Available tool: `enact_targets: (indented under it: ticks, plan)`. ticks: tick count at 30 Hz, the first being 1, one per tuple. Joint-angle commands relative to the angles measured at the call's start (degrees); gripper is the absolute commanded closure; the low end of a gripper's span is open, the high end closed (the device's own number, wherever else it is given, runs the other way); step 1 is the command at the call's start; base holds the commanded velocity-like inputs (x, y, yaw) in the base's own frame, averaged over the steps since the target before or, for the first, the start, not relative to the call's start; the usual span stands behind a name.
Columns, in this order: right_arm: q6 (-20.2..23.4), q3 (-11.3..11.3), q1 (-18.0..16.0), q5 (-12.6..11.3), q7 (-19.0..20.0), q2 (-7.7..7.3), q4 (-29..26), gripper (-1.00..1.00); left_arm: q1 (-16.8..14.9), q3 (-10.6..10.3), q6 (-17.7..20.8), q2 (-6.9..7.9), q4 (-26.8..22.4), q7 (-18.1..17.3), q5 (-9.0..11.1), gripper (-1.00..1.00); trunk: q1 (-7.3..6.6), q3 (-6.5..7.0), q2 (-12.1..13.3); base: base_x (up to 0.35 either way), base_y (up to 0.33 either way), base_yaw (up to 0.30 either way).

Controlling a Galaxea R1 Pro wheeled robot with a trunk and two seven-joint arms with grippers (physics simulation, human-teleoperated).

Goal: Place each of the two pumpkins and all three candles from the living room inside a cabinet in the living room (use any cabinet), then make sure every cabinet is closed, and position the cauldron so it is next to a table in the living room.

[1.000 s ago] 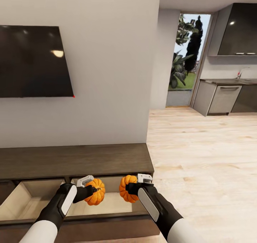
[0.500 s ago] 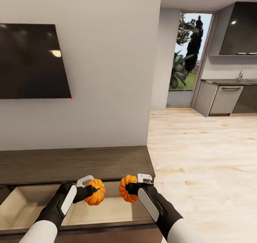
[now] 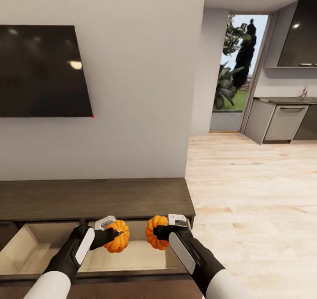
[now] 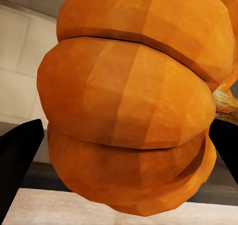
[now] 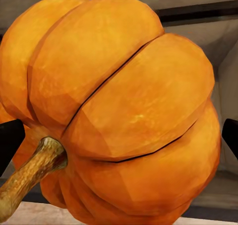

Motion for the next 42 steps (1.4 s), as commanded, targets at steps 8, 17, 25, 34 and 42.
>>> enact_targets:
  ticks: [8,17,25,34,42]
  plan:
    - [0.0,0.0,0.0,0.0,0.0,0.00,0.0,1.00,0.0,0.0,0.1,-0.04,0.0,0.0,0.1,1.00,1.76,-1.42,-3.2,0.000,0.000,0.015]
    - [0.0,0.0,0.0,0.0,0.0,0.00,0.0,1.00,0.0,0.0,0.1,-0.09,0.0,0.0,0.1,1.00,3.74,-3.03,-6.8,0.000,0.000,0.000]
    - [0.0,0.0,0.0,0.0,0.0,0.00,0.0,1.00,0.0,0.0,0.2,-0.06,0.0,-0.1,0.2,1.00,3.96,-3.17,-7.2,0.000,0.000,0.078]
    - [0.0,0.1,0.0,0.0,0.0,0.00,0.0,1.00,0.0,-0.1,0.3,-0.05,0.0,-0.2,0.2,1.00,3.96,-3.17,-7.2,0.129,0.000,0.008]
    - [0.0,0.3,0.0,0.0,0.0,0.00,0.0,1.00,0.0,0.0,0.3,-0.06,0.0,-0.2,0.2,1.00,4.62,-3.70,-8.4,0.011,0.000,0.000]
